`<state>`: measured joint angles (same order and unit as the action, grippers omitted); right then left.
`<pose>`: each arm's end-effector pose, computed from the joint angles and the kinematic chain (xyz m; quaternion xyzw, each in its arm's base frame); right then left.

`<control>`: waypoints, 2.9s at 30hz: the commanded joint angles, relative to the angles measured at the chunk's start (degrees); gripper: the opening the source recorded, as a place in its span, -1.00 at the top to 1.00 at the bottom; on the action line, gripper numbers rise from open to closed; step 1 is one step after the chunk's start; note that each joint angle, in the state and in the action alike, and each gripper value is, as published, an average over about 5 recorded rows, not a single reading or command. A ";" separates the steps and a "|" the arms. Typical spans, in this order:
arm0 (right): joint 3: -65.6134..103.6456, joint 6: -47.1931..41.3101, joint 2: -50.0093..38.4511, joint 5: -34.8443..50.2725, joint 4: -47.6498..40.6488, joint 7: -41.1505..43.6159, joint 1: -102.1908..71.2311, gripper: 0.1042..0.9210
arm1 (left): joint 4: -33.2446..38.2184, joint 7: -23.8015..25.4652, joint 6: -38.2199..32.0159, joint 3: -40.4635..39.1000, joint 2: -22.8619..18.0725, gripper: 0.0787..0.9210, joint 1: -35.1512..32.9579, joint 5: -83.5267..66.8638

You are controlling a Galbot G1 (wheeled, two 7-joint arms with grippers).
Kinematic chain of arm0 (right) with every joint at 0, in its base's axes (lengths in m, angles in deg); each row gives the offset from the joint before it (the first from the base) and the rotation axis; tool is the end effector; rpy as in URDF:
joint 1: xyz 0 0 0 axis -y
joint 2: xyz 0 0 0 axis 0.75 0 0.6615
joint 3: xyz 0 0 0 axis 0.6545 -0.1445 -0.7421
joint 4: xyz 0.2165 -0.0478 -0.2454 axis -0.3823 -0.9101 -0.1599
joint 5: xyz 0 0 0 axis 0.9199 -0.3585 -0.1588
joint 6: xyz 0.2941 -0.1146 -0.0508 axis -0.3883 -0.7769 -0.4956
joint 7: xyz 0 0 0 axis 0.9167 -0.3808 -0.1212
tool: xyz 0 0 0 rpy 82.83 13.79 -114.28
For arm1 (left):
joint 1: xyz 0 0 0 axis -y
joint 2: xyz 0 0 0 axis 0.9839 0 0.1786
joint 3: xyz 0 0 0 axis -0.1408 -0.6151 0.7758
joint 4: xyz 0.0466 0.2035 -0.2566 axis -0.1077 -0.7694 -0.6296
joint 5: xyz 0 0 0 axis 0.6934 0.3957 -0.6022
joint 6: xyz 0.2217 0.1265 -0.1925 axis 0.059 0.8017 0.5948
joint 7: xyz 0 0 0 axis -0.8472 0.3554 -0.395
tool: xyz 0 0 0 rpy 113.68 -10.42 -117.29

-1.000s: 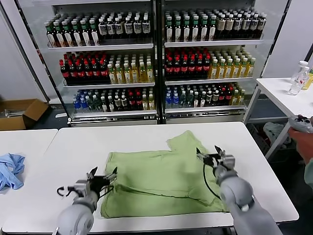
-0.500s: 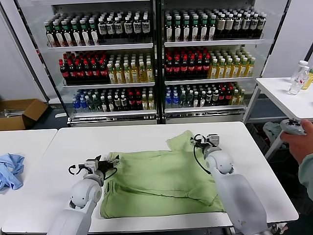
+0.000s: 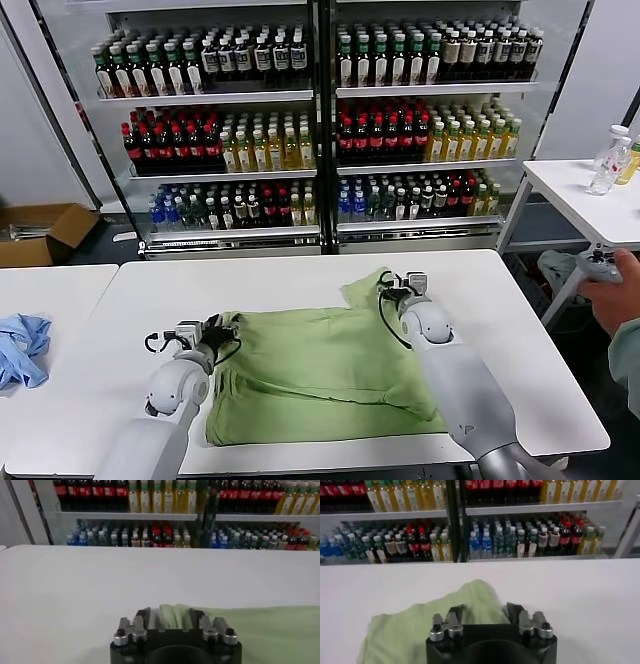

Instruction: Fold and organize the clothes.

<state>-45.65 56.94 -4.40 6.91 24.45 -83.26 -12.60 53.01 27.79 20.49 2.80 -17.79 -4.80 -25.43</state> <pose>0.4656 0.0038 -0.2962 0.0515 -0.9561 0.0036 0.2883 0.3455 0.0647 -0.3024 -0.0081 -0.9603 0.0250 0.2777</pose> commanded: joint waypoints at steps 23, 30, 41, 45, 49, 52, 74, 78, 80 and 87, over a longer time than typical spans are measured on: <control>2.62 10.80 -7.48 4.02 20.74 2.20 -9.98 1.00 | 10.09 3.93 -2.16 5.52 0.42 0.98 -5.60 -15.45; 4.91 10.84 -10.65 3.61 31.53 1.99 -16.37 1.00 | 15.81 3.78 -1.94 8.11 0.78 0.98 -9.81 -16.27; 11.15 12.96 -13.19 2.79 44.06 1.27 -33.98 1.00 | 22.47 3.87 -1.81 9.85 0.39 0.98 -19.66 -16.01; 14.56 12.71 -13.34 2.88 46.89 1.11 -39.63 1.00 | 23.69 4.14 -1.53 10.70 1.08 0.98 -21.98 -15.61; 17.26 11.97 -12.93 3.22 49.26 0.65 -43.88 1.00 | 24.35 4.56 -1.08 11.82 2.16 0.98 -23.83 -14.93; 18.29 10.39 -12.50 3.34 50.48 -0.36 -46.19 1.00 | 24.52 5.71 -0.81 12.20 2.81 0.98 -25.48 -13.05; 15.75 3.30 -8.92 -7.22 50.65 -4.24 -48.92 -0.04 | 28.49 -2.44 -9.62 6.87 -5.40 0.20 -33.43 13.78; 15.67 3.35 -8.55 -7.52 50.60 -4.23 -49.07 -0.29 | 26.89 -3.07 -10.05 5.05 -7.67 -0.07 -33.55 15.98; 15.58 3.38 -8.37 -7.59 50.42 -4.23 -49.08 -0.44 | 25.47 -2.96 -10.03 4.56 -8.13 -0.22 -33.02 16.17; 15.92 3.24 -8.28 -6.20 50.91 -4.30 -49.24 -0.75 | 22.15 -4.33 -10.95 3.91 -9.47 -0.66 -31.73 15.92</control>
<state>-29.65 60.59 -12.95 1.20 74.79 -87.35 -61.09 77.34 25.89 10.98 8.04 -24.80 -35.92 -13.04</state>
